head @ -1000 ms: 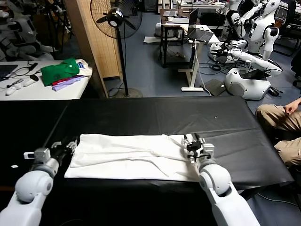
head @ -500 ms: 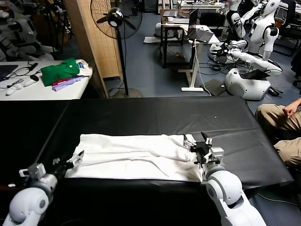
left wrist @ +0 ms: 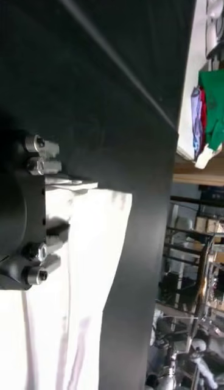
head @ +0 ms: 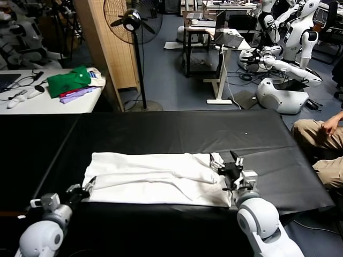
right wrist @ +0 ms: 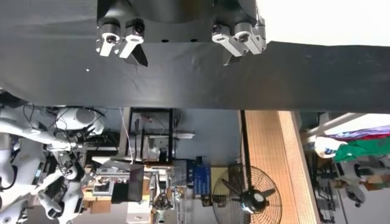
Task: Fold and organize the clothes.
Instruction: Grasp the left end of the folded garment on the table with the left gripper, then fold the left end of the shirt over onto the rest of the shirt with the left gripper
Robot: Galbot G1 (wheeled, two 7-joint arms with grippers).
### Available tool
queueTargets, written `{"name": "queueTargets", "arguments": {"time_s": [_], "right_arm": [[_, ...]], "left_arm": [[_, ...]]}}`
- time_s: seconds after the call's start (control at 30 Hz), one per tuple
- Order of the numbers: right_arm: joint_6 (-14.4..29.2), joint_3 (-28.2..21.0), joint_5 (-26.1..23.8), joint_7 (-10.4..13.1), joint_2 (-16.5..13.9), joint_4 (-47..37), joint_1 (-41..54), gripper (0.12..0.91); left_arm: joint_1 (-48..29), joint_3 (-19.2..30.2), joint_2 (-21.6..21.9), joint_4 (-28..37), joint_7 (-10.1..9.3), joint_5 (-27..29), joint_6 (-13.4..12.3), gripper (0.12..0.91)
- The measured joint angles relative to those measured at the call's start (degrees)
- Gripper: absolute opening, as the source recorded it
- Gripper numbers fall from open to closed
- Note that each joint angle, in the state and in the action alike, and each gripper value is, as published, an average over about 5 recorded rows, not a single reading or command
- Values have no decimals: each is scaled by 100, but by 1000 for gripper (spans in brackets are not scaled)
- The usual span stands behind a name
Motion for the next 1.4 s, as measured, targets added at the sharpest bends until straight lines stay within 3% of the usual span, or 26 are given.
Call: {"name": "queueTargets", "arguments": {"time_s": [0.13,0.23,0.5,0.67,0.83,1.1,1.4], "right_arm": [[-8,-7,-9,4,48,28,7,798],[-39,3,-6,24,57,56,25,798],[-111,54,6,58,133,88,14,798],[-116,33,-28,73,220,82,-33,798],[-122,107,-61,72,236,100,-134,798],[-111,292,-133,41,271,10,-205,798],[-103,295,-236,24,321,-39,-249,798]], "left_arm": [[-39,15,49,26,-29,146,-23,145],[-10,-34,129,64,-95,610,-202,149],[325,-498,645,230,-253,2547,-930,143],[495,-638,777,-18,-258,2969,-984,143],[447,-276,481,-602,-266,2544,-653,143],[73,951,-130,-1378,-460,1255,15,143],[-592,2369,-770,-1423,-542,986,176,143]]}}
